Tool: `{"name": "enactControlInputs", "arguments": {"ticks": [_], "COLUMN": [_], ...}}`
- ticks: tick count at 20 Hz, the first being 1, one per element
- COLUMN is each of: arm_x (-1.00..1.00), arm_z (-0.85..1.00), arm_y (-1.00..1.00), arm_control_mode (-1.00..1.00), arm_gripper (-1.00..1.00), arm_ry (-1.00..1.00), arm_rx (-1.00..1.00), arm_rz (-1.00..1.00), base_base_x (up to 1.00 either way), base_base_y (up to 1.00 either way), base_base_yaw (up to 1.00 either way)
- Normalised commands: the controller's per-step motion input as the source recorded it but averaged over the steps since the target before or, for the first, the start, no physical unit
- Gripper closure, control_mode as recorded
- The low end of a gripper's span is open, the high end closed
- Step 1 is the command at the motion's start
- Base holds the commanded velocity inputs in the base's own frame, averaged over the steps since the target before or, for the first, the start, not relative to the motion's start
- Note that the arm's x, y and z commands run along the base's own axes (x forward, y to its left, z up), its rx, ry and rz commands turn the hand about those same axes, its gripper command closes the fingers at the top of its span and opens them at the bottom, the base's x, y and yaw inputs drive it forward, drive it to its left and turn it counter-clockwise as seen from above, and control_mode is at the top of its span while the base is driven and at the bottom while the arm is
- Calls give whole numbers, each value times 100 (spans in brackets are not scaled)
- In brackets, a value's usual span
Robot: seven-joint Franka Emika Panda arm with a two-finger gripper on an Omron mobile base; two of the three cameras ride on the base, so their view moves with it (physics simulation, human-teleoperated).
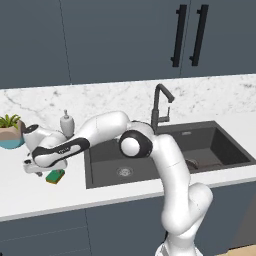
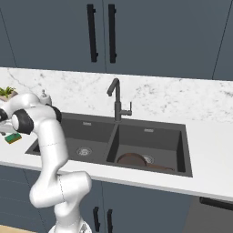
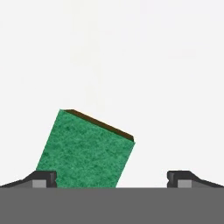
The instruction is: Pick the pan and sponge and place them into the sink. Then turn on the water.
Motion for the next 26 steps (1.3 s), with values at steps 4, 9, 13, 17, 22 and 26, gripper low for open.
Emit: {"name": "enactControlInputs", "arguments": {"ticks": [4,9,13,17,22,26], "arm_x": [9,2,0,0,1,3], "arm_z": [-17,-28,-34,-24,17,6], "arm_y": [-28,-21,-15,-13,-13,-25], "arm_control_mode": [-100,-100,-100,-100,-100,-100], "arm_gripper": [-100,-100,-100,-100,-100,-100], "arm_ry": [-2,-2,-6,-5,0,8], "arm_rx": [8,9,10,7,3,1], "arm_rz": [0,0,0,0,0,-4], "base_base_x": [0,0,0,0,0,0], "base_base_y": [0,0,0,0,0,0], "base_base_yaw": [0,0,0,0,0,0]}}
